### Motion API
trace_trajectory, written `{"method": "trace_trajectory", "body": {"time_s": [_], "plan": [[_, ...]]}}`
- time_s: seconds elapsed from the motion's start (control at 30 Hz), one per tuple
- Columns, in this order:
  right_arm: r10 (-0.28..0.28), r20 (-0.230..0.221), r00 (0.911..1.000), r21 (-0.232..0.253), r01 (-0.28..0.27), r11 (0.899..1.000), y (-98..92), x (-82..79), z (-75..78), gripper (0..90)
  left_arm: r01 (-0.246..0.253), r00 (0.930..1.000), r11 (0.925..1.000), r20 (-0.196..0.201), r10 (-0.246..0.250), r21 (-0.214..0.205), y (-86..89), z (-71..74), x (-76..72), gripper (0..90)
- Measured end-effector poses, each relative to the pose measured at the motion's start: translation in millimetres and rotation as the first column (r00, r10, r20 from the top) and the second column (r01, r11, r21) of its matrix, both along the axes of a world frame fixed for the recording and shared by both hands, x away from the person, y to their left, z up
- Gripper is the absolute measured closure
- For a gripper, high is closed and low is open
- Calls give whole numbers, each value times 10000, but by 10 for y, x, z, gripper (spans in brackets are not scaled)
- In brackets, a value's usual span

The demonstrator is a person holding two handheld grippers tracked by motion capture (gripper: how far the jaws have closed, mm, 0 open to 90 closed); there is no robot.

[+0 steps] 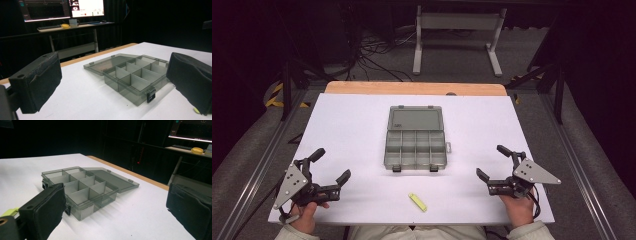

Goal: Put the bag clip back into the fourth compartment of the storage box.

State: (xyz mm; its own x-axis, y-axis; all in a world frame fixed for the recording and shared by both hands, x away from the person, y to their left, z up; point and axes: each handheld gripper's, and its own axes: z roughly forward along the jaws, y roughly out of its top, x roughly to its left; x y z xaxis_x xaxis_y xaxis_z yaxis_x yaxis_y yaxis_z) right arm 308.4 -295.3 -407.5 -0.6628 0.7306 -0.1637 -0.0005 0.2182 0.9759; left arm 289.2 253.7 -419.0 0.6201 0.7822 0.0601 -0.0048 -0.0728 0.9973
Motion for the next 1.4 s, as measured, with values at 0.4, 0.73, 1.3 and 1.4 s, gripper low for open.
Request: {"method": "trace_trajectory", "body": {"time_s": [0.4,0.73,1.3,1.4], "plan": [[101,-233,9997,-14,-101,9999,22,8,-3,32,10,10000,10000,18,-10,-50,10,2,-8,6],[317,-459,9984,159,-310,9994,64,55,23,32,-53,10000,10000,15,53,-31,9,0,-6,5],[1517,-1063,9827,-162,-1542,9879,594,284,262,35,-16,10000,10000,15,16,-66,19,5,-10,5],[1711,-1125,9788,-216,-1745,9844,684,318,254,35,6,10000,10000,6,-6,-17,13,5,-13,5]]}}
